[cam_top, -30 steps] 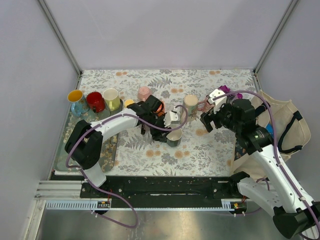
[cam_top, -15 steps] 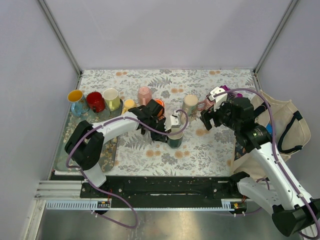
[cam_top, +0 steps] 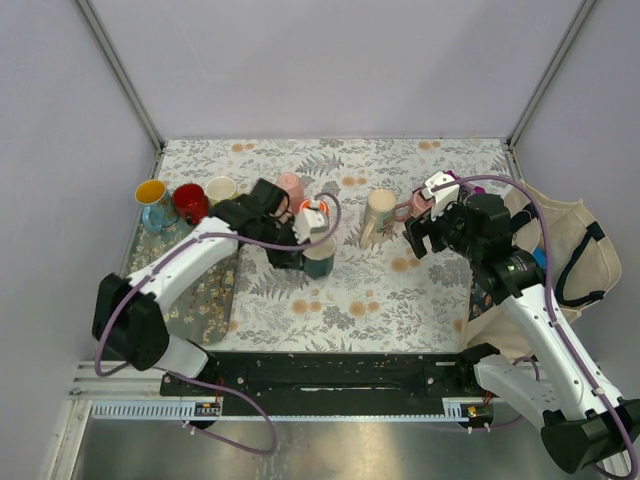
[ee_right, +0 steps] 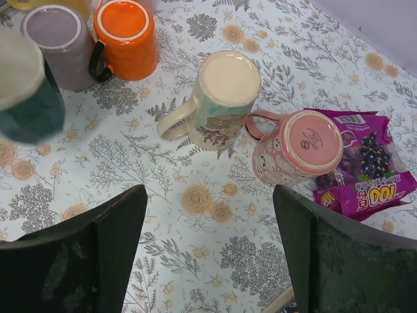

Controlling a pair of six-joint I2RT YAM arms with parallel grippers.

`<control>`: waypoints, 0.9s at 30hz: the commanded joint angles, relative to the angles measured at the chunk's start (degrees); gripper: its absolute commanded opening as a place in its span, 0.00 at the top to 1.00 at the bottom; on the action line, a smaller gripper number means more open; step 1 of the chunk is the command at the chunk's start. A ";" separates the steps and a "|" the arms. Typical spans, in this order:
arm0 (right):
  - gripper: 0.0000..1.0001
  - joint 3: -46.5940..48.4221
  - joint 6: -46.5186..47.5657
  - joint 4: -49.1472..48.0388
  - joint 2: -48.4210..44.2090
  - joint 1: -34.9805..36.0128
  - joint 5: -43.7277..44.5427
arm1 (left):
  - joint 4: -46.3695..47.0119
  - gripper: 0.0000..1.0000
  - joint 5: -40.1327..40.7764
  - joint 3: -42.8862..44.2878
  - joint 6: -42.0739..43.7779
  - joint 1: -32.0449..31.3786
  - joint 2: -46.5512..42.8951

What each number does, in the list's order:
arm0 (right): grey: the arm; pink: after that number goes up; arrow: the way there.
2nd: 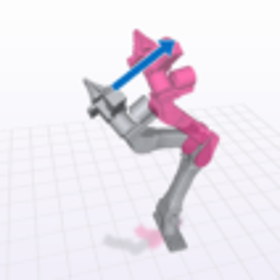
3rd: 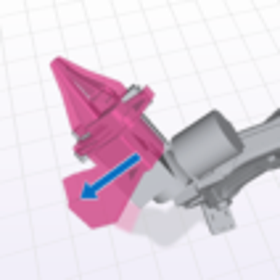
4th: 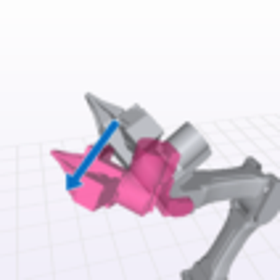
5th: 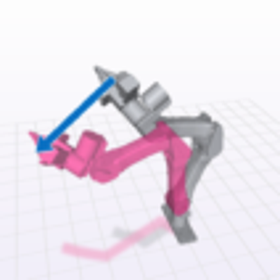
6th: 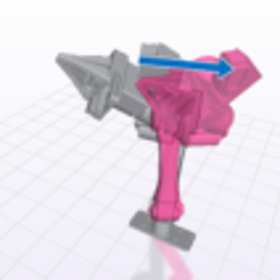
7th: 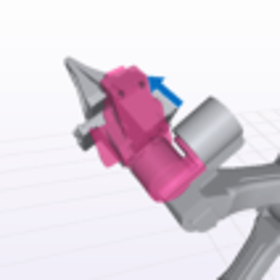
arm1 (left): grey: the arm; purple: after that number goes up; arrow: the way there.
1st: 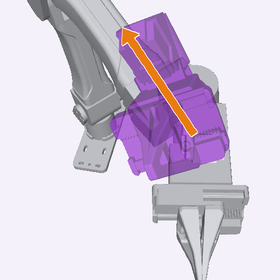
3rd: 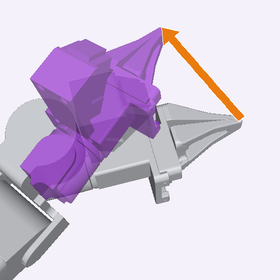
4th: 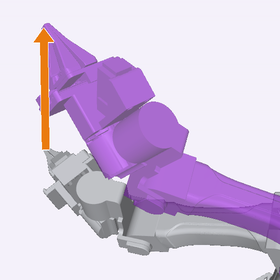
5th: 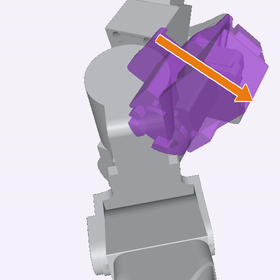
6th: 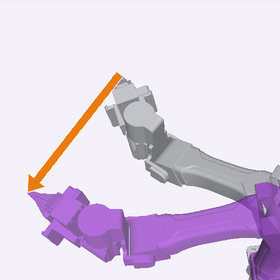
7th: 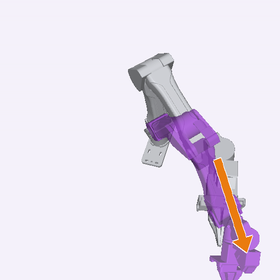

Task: Turn the mug right side up
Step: Move the cup to the tray.

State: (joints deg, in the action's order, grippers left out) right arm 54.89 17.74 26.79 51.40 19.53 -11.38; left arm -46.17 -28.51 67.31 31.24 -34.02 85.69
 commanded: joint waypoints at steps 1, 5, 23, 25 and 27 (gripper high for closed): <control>0.12 0.04 -1.04 -1.21 -0.60 -0.46 0.39 | -3.74 1.00 1.27 8.27 0.05 11.40 -9.48; 0.13 0.56 -2.61 -1.21 0.54 -0.46 -0.05 | -9.01 1.00 3.72 12.40 1.01 23.62 -12.30; 0.13 10.14 -7.10 -0.42 9.68 -0.63 -2.16 | 0.64 1.00 17.69 -2.44 -8.92 58.18 -18.99; 0.14 11.19 -7.45 -0.07 10.91 -0.63 -2.33 | 2.66 1.00 19.46 -3.67 -9.10 59.68 -17.76; 0.14 12.16 -8.15 0.11 12.32 -0.63 -2.60 | 4.50 1.00 19.55 -4.64 -8.66 61.43 -16.44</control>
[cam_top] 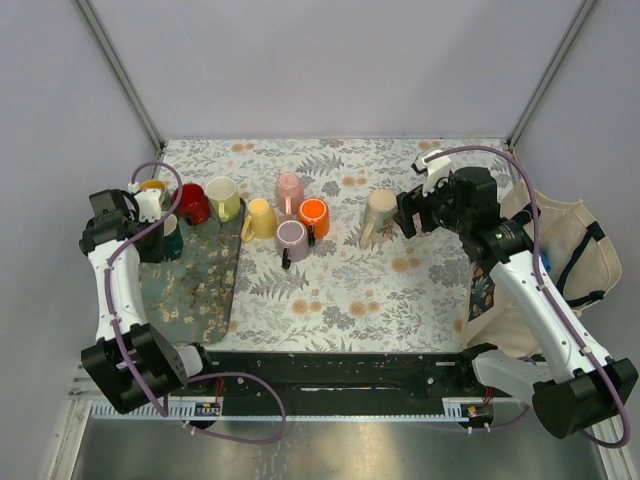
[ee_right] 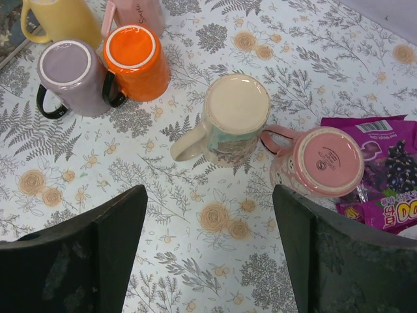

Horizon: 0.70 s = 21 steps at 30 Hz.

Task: Turn the mug right side up
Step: Move the cup to the tray.

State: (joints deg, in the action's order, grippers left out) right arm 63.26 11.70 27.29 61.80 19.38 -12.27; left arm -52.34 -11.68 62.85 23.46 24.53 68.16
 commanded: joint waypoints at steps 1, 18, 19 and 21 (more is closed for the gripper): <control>0.14 4.32 -2.47 -0.13 2.79 -0.39 -1.70 | 11.89 1.00 2.54 -0.53 -0.61 3.58 1.71; 0.15 15.31 -3.97 2.42 13.70 -0.39 -2.41 | 23.15 1.00 -1.15 -6.77 -0.26 6.40 9.79; 0.15 15.48 -4.06 2.51 14.05 -0.48 -2.32 | 23.85 1.00 -1.41 -6.86 -0.17 6.32 10.32; 0.15 15.57 -4.23 2.42 14.14 -0.48 -2.23 | 24.73 1.00 -1.94 -6.78 0.00 6.49 11.29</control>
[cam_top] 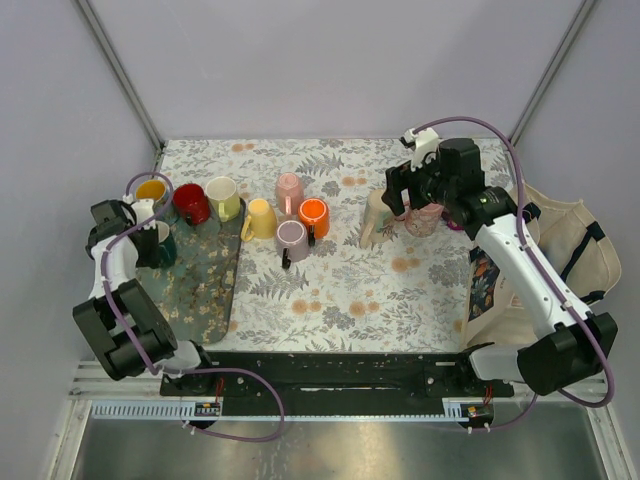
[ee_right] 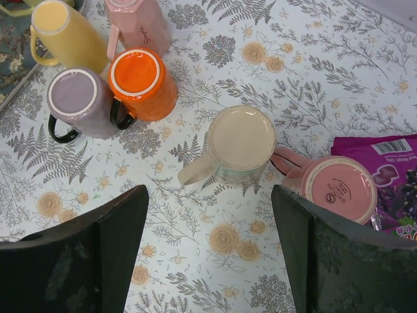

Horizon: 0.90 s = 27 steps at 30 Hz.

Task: Turn the mug right side up
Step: Move the cup to the tray.

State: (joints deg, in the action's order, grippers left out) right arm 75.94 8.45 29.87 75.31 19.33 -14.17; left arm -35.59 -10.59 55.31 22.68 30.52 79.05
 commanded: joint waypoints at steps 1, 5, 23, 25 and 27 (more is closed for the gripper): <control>0.15 2.90 -0.89 -0.16 0.54 -0.44 -0.41 | 8.52 1.00 -3.38 0.85 0.79 0.50 1.02; 0.15 2.28 -0.63 0.45 0.10 -0.44 0.20 | 10.02 1.00 -3.74 1.99 1.31 0.59 3.65; 0.15 -1.06 0.43 0.45 -2.36 -0.44 1.34 | 6.33 0.63 -0.75 9.29 6.24 2.44 11.13; 0.15 -1.06 0.60 0.28 -2.45 -0.44 1.43 | 6.50 0.63 0.04 9.64 6.59 2.52 11.22; 0.15 -1.23 0.52 0.19 -2.45 -0.44 1.52 | 6.24 0.63 0.13 9.90 6.94 2.70 11.39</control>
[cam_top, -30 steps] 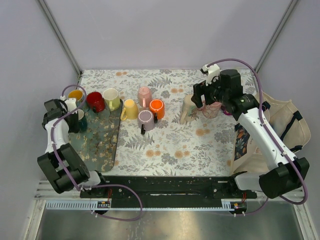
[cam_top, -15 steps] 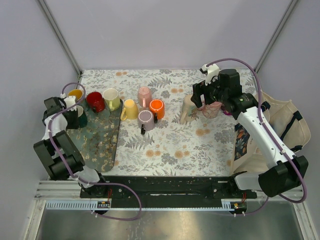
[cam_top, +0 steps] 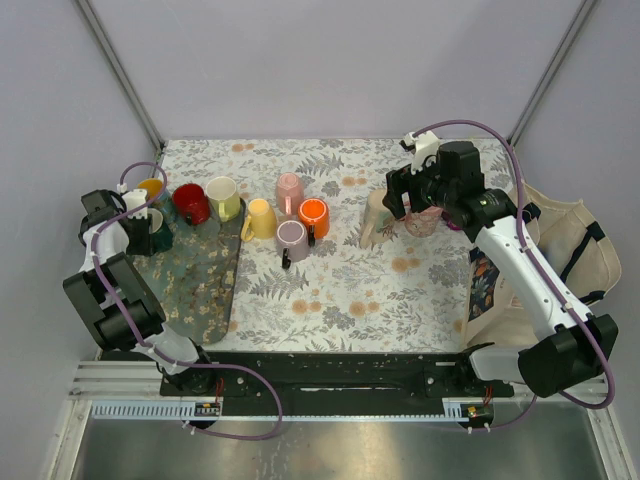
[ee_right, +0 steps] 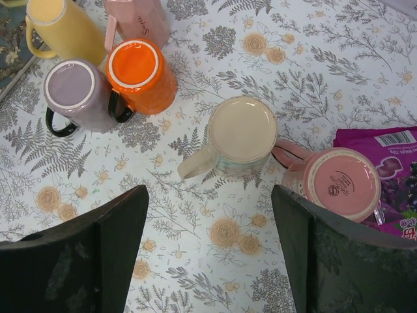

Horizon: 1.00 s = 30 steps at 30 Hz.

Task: Turn the mug right side up
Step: Move the cup to the tray.

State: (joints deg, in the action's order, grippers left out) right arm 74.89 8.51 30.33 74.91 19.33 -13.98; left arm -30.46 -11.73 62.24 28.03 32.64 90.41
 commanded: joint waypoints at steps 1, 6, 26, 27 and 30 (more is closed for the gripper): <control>0.15 -0.19 0.45 -0.18 -1.97 -0.44 1.41 | 0.84 0.64 1.09 3.33 1.85 0.49 0.20; 0.15 -1.24 0.36 -0.79 -2.49 -0.44 1.32 | -0.48 0.72 1.44 4.38 2.03 0.67 0.29; 0.15 -4.49 -0.17 -1.50 -4.07 -0.44 0.62 | -1.00 0.66 5.14 6.84 5.89 1.46 1.43; 0.15 -4.58 -0.16 -1.59 -4.16 -0.52 0.62 | -1.09 0.64 5.22 6.76 6.16 1.46 1.17; 0.15 -4.84 0.19 -1.50 -4.43 -0.44 0.71 | -0.92 0.58 6.45 6.14 6.42 1.46 -0.23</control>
State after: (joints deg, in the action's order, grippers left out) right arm 70.30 8.54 30.22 72.44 19.33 -14.00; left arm -33.04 -7.64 66.54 33.10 33.71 91.68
